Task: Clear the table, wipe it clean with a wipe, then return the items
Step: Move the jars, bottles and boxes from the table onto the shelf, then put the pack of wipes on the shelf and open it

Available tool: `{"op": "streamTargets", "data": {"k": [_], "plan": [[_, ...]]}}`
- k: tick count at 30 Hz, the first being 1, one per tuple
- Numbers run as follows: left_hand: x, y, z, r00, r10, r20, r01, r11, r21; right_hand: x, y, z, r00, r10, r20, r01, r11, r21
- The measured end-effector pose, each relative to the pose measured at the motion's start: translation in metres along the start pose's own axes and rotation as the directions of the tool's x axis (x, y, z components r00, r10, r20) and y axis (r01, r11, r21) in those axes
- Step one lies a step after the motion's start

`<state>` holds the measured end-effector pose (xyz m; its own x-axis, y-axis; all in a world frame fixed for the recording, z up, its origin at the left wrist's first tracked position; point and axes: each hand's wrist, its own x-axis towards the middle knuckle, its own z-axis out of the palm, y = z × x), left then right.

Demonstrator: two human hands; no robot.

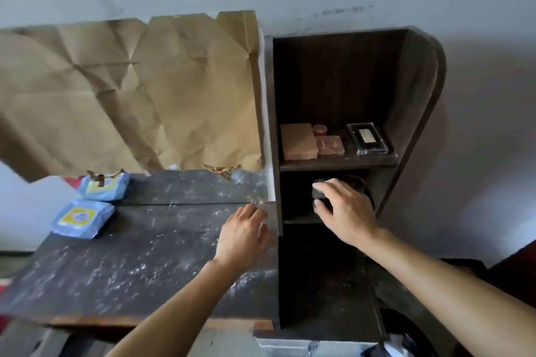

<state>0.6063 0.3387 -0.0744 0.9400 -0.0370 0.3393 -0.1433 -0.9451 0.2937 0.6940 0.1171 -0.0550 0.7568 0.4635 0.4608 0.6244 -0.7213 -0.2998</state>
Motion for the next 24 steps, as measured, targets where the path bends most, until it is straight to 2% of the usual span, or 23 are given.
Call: {"op": "streamTargets", "data": {"k": [4, 7, 10, 14, 24], "plan": [[-0.084, -0.037, -0.018, 0.953, -0.27, 0.133, 0.254, 0.959, 0.125, -0.019, -0.054, 0.05, 0.964, -0.048, 0.261, 0.035, 0.998, 0.053], [-0.133, -0.067, -0.043, 0.904, -0.412, 0.119, 0.39, 0.905, 0.168, -0.023, -0.101, 0.076, 0.907, -0.145, 0.396, 0.128, 0.989, 0.068], [-0.175, -0.102, -0.066, 0.841, -0.531, 0.1, 0.506, 0.839, 0.2, -0.022, -0.151, 0.097, 0.864, -0.205, 0.46, 0.186, 0.979, 0.087], [-0.225, -0.154, -0.094, 0.794, -0.601, 0.086, 0.572, 0.788, 0.229, -0.012, -0.213, 0.132, 0.835, -0.247, 0.491, 0.235, 0.968, 0.087], [-0.316, -0.297, -0.164, 0.702, -0.71, 0.05, 0.689, 0.696, 0.2, 0.011, -0.368, 0.233, 0.76, -0.23, 0.608, 0.214, 0.972, 0.099]]}}
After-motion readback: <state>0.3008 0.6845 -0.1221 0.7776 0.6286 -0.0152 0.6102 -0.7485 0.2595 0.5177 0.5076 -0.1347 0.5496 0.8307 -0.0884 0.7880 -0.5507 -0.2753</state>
